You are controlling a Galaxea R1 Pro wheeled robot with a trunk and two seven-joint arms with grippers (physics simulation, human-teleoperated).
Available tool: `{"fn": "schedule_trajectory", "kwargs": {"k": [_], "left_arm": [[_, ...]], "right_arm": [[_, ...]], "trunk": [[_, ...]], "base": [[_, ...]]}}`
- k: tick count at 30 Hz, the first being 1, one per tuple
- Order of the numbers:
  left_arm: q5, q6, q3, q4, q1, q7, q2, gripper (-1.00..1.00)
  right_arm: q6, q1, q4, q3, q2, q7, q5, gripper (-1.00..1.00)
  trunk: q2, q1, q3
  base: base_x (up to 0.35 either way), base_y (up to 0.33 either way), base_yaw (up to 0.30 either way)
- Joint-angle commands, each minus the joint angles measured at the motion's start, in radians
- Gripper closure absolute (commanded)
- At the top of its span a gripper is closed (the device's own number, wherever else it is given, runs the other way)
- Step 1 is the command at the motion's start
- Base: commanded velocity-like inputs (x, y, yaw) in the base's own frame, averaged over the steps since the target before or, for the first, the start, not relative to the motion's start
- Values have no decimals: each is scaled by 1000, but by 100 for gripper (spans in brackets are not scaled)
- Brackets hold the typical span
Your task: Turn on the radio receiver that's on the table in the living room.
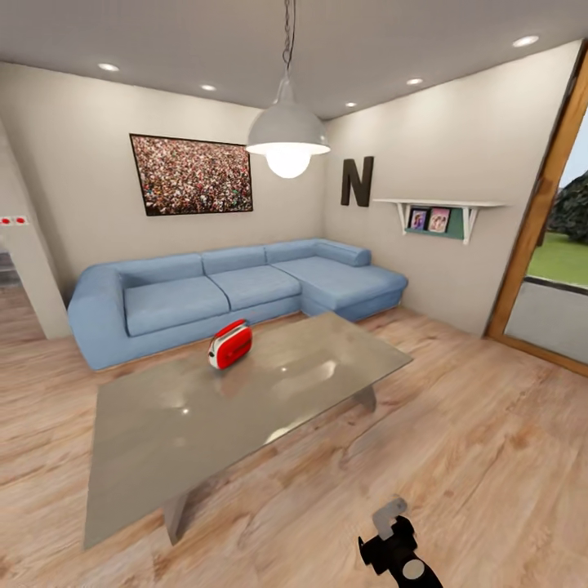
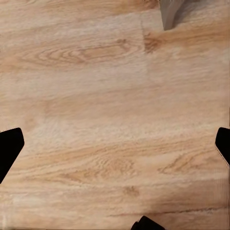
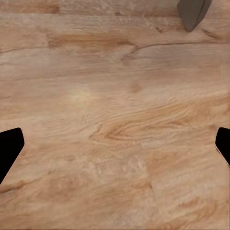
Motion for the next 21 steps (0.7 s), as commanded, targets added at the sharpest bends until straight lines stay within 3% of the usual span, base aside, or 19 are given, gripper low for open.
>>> {"fn": "schedule_trajectory", "kwargs": {"k": [1, 7, 21], "left_arm": [[0, 0, 0, 0, 0, 0, 0, -100], [0, 0, 0, 0, 0, 0, 0, -100], [0, 0, 10, 0, 0, 0, 2, -100]], "right_arm": [[-3, 0, 0, 0, 0, 0, 0, -100], [-40, 0, 2, 1, 0, 0, -1, -100], [-47, 0, 3, 1, 0, 0, -2, -100]], "trunk": [[0, 0, 0], [0, 0, 0], [0, 0, 0]], "base": [[272, -227, 294], [283, -194, 294], [292, -173, 294]]}}
